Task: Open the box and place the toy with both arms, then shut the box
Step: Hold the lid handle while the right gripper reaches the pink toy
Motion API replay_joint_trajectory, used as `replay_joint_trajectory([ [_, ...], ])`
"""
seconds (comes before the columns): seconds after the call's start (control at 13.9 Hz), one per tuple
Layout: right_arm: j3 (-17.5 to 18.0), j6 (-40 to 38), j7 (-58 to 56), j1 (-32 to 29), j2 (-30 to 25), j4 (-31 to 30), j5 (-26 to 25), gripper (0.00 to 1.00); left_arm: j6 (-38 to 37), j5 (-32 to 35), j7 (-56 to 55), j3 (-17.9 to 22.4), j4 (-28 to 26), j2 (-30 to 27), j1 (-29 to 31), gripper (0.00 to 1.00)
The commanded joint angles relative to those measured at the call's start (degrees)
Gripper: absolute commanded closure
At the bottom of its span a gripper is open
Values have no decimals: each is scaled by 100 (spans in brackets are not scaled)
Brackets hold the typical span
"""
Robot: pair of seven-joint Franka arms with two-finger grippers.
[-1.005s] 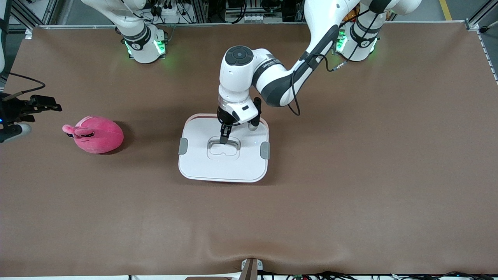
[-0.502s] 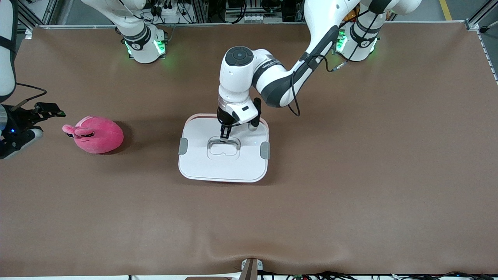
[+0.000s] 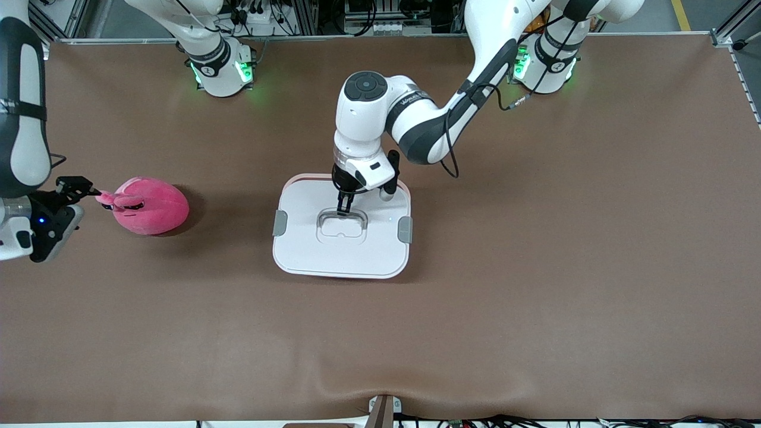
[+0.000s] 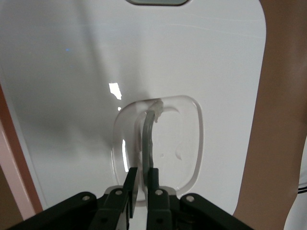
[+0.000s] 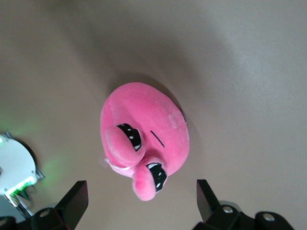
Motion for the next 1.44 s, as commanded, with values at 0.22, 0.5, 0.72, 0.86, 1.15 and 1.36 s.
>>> replay_joint_trajectory([
  [0.22, 88, 127, -811, -61, -35, -201, -63, 0, 33, 185, -142, 44, 152, 77, -61, 100],
  [0.5, 88, 628, -1235, -52, -193, -754, -63, 0, -11, 168, -186, 44, 152, -63, -26, 100],
  [0.72, 88, 1040, -1567, -8, -395, -1123, -63, 0, -20, 176, -484, 44, 152, -169, 9, 100],
  [0.86, 88, 1340, -1884, -8, -509, -1422, -63, 0, -28, 168, -493, 44, 152, -248, 27, 100],
  [1.15, 97, 1490, -2009, 10, -799, -1888, -63, 0, -248, 133, -537, 35, 152, -380, 70, 100],
  [1.36, 106, 1894, -2009, 71, -1063, -2397, -63, 0, -555, 97, -485, 18, 143, -424, 246, 100],
])
